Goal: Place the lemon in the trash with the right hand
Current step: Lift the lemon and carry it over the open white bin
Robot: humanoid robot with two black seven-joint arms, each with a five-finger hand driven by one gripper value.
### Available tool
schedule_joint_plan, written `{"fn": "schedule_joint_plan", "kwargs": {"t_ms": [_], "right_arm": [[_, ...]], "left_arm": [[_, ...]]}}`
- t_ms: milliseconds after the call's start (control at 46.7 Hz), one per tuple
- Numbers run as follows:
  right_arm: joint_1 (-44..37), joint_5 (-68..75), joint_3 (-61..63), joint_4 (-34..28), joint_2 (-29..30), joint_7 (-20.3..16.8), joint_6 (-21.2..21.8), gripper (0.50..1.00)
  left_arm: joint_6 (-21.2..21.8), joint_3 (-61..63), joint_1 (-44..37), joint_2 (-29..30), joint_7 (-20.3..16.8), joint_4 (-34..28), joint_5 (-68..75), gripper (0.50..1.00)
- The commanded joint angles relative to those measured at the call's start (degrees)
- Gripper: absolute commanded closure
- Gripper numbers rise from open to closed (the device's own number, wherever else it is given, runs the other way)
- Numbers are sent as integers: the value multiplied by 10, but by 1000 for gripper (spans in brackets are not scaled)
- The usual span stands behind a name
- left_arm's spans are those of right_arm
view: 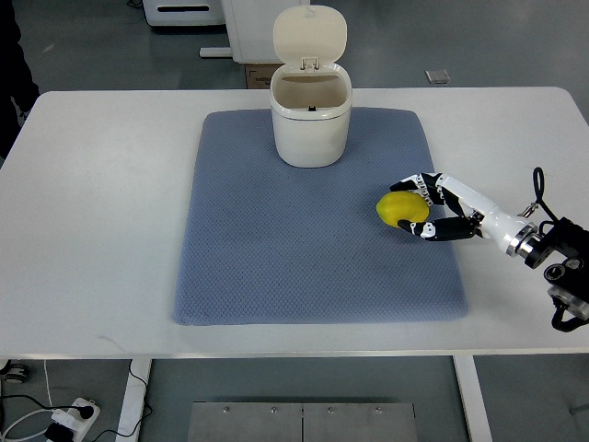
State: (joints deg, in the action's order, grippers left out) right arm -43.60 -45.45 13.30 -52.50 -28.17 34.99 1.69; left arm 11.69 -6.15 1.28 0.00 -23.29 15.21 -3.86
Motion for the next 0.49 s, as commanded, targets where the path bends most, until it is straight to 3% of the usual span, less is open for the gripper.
{"fn": "schedule_joint_plan", "kwargs": {"t_ms": [0,171,471], "right_arm": [[-6,0,7,-2,-6,0,1,1000],[-33,0,10,-5,-17,-4,1,1000],[-107,1,10,-5,-21,-99,-1,1000]], "left_arm": [[0,0,0,0,0,0,0,500],[0,0,0,0,0,0,0,500],[0,0,-1,0,0,0,0,500]]}}
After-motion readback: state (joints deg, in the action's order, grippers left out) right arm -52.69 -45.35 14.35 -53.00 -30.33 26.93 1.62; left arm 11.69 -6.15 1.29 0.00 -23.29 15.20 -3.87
